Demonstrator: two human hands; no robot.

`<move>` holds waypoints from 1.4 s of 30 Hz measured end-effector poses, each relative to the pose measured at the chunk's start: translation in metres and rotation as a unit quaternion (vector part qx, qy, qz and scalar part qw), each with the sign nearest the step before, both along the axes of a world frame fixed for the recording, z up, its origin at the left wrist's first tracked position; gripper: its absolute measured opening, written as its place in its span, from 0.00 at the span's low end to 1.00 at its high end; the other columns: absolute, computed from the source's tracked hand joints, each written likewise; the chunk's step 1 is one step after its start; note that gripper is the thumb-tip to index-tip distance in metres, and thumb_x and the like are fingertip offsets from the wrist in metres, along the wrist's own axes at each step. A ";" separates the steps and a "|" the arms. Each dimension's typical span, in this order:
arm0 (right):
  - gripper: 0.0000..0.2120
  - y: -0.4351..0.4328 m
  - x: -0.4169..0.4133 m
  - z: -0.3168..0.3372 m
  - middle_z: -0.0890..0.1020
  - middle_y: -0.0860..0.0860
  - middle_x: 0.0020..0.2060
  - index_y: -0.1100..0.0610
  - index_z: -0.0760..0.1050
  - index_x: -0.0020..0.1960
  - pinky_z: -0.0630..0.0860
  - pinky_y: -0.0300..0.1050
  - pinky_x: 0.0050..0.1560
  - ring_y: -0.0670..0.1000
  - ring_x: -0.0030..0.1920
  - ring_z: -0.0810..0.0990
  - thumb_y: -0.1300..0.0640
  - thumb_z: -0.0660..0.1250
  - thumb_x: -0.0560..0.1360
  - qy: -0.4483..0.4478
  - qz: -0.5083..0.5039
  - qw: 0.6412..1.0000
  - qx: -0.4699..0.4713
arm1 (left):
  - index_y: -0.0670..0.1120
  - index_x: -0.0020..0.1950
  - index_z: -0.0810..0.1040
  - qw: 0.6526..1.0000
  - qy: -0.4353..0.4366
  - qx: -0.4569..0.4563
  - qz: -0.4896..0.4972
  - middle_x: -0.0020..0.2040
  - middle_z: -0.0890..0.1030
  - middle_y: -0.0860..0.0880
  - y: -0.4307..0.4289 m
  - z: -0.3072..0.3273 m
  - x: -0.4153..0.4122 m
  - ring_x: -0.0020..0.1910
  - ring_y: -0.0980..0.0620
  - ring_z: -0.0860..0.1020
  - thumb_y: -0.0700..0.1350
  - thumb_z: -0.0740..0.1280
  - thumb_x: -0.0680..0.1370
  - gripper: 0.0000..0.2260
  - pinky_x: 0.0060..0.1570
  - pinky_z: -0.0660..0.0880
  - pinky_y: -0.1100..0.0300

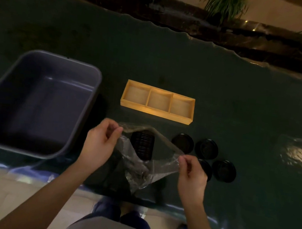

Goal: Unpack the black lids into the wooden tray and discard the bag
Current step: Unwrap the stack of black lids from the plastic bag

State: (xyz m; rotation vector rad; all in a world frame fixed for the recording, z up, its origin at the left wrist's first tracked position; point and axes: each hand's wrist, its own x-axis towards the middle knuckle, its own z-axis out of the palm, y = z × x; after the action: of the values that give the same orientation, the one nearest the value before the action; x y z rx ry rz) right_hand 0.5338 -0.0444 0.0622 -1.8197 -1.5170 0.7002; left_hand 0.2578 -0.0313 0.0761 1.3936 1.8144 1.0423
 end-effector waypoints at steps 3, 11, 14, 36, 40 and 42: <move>0.03 -0.007 0.000 0.006 0.82 0.43 0.38 0.55 0.81 0.49 0.71 0.25 0.38 0.39 0.41 0.80 0.60 0.69 0.81 -0.005 0.043 0.999 -0.002 | 0.50 0.49 0.75 0.992 0.081 0.003 -0.096 0.37 0.80 0.53 -0.011 0.009 -0.002 0.34 0.55 0.80 0.46 0.67 0.82 0.03 0.35 0.77 0.61; 0.14 -0.021 0.001 0.021 0.83 0.47 0.46 0.58 0.77 0.63 0.81 0.43 0.47 0.46 0.45 0.83 0.58 0.72 0.78 -0.032 0.064 0.997 -0.032 | 0.53 0.55 0.76 0.980 0.105 -0.033 -0.169 0.33 0.79 0.57 -0.027 0.008 0.004 0.32 0.58 0.81 0.47 0.69 0.80 0.05 0.36 0.79 0.62; 0.17 -0.022 -0.005 0.032 0.79 0.55 0.58 0.61 0.77 0.65 0.75 0.44 0.60 0.51 0.59 0.78 0.59 0.72 0.78 -0.082 0.087 0.989 0.083 | 0.60 0.57 0.75 0.980 0.048 -0.063 -0.182 0.37 0.81 0.56 -0.029 0.007 0.010 0.40 0.61 0.82 0.47 0.73 0.78 0.12 0.42 0.77 0.69; 0.56 0.030 -0.068 0.002 0.42 0.62 0.82 0.55 0.42 0.83 0.49 0.66 0.80 0.66 0.82 0.41 0.42 0.75 0.71 -0.369 0.419 0.817 -0.145 | 0.62 0.63 0.74 0.981 -0.068 -0.083 -0.164 0.46 0.82 0.59 -0.044 0.021 0.036 0.46 0.57 0.82 0.45 0.70 0.80 0.16 0.48 0.77 0.69; 0.69 0.046 -0.072 -0.033 0.31 0.66 0.79 0.54 0.29 0.81 0.37 0.69 0.78 0.69 0.79 0.30 0.39 0.80 0.65 -0.441 0.456 0.751 -0.184 | 0.61 0.64 0.75 0.984 -0.069 -0.077 -0.148 0.45 0.82 0.56 -0.045 0.022 0.036 0.44 0.55 0.82 0.45 0.69 0.80 0.15 0.48 0.78 0.67; 0.70 0.051 -0.071 -0.044 0.32 0.66 0.80 0.53 0.28 0.81 0.36 0.69 0.78 0.69 0.79 0.30 0.38 0.80 0.64 -0.450 0.463 0.742 -0.180 | 0.60 0.64 0.76 0.985 -0.072 -0.075 -0.138 0.45 0.82 0.55 -0.045 0.022 0.036 0.44 0.55 0.82 0.45 0.69 0.80 0.15 0.48 0.78 0.67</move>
State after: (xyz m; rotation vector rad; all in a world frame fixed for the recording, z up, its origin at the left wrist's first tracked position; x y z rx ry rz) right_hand 0.4629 0.0066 0.0184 -1.6322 -3.2526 0.5443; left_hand 0.2938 -0.0760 0.0980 1.3933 1.5121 0.8232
